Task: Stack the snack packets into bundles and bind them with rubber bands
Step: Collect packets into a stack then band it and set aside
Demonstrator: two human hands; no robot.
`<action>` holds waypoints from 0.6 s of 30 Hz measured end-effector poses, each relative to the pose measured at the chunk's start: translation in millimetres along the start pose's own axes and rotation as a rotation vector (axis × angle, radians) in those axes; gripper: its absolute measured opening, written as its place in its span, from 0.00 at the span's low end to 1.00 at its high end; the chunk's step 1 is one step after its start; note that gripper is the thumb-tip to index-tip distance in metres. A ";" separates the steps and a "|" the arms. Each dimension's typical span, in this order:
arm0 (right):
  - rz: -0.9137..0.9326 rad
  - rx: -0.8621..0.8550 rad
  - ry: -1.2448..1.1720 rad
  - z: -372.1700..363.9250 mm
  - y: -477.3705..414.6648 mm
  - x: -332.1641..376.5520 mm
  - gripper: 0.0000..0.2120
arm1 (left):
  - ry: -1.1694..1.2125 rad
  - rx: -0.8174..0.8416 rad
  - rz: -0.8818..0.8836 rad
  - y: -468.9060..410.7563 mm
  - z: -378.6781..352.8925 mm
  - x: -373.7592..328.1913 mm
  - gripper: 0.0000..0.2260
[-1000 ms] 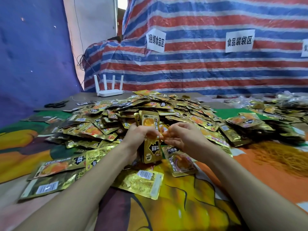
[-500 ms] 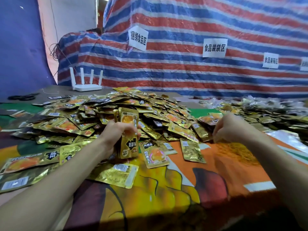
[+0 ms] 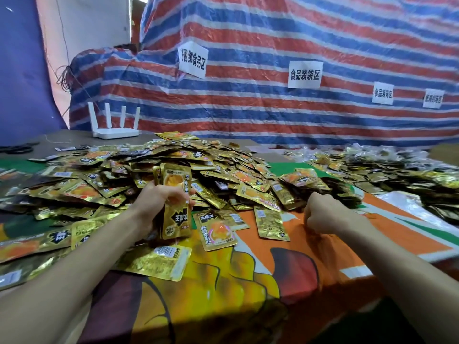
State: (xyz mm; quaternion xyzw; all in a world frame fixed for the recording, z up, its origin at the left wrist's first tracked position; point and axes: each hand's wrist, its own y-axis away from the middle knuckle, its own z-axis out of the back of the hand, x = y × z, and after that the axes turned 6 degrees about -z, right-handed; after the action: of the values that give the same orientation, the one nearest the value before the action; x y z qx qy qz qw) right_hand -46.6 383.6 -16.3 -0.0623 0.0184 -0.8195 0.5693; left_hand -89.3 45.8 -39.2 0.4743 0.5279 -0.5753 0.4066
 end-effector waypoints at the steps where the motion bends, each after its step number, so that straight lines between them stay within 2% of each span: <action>1: -0.015 -0.010 0.020 -1.6 -1.0 -0.5 0.08 | 0.000 0.004 0.000 0.0 0.1 -0.3 0.11; 6: -0.128 -0.036 0.060 7.7 -5.2 -4.6 0.09 | 0.047 0.009 0.022 0.7 0.9 -0.8 0.15; 10: -0.231 0.202 -0.134 23.5 -8.5 -9.5 0.13 | 0.037 0.011 0.016 1.4 0.0 -1.9 0.17; 11: -0.248 0.172 -0.168 24.9 -9.8 -10.1 0.15 | 0.036 0.013 0.015 1.4 0.0 -2.0 0.17; 14: -0.243 -0.079 -0.128 19.1 -16.3 -10.5 0.11 | 0.025 0.010 0.003 0.7 0.0 -1.6 0.15; 18: -0.194 -0.012 -0.052 4.9 -21.2 -6.8 0.09 | 0.004 0.009 0.004 0.4 -0.6 -1.3 0.13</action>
State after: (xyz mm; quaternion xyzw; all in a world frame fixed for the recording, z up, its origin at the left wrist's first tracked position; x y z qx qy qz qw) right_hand -63.4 397.6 -9.9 -0.0883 0.0024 -0.8689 0.4871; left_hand -88.6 46.4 -38.0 0.4784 0.5253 -0.5759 0.4043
